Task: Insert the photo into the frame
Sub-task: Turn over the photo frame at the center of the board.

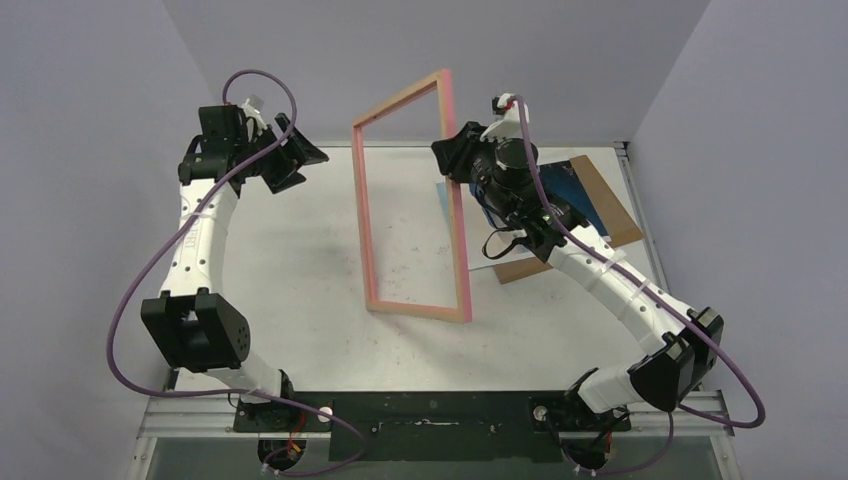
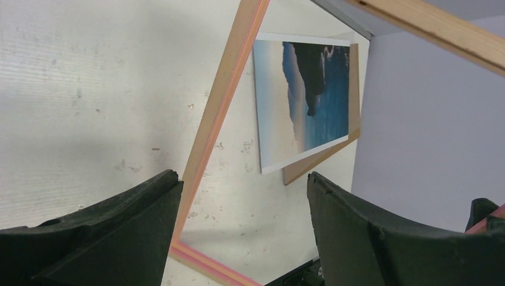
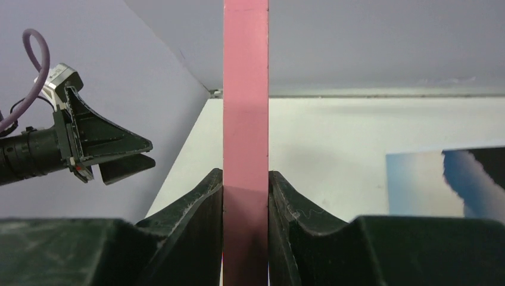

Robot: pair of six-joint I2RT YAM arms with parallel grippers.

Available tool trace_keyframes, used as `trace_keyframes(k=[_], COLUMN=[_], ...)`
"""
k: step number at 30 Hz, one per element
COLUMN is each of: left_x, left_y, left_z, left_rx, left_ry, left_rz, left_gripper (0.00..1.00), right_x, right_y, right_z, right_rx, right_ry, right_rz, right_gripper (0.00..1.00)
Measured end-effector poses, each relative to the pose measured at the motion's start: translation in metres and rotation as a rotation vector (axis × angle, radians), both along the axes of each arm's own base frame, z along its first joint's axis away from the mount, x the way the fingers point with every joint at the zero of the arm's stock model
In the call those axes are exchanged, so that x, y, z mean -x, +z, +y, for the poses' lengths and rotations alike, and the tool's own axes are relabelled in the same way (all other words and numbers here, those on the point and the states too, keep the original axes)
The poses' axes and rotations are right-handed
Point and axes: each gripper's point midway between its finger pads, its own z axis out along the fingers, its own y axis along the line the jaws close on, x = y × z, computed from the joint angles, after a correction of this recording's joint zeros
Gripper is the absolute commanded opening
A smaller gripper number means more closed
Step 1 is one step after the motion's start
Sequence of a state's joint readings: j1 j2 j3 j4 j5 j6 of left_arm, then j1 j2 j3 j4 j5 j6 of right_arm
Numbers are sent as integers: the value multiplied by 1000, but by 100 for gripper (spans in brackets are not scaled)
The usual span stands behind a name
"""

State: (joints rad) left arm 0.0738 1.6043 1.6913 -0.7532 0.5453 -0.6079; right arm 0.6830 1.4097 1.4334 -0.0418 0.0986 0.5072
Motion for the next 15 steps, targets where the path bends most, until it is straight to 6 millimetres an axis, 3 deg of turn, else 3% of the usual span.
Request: trace_keyframes(k=[6, 15], left_x=[10, 40], left_y=[-37, -119], left_z=[11, 28], left_rx=[-56, -167], left_ry=[53, 86], left_rz=[74, 251], left_gripper=[75, 78], right_x=[-6, -26], right_y=[-54, -149], right_z=[6, 8], right_rx=[-78, -116], right_ry=[-16, 10], right_rz=[216, 511], right_gripper=[0, 0])
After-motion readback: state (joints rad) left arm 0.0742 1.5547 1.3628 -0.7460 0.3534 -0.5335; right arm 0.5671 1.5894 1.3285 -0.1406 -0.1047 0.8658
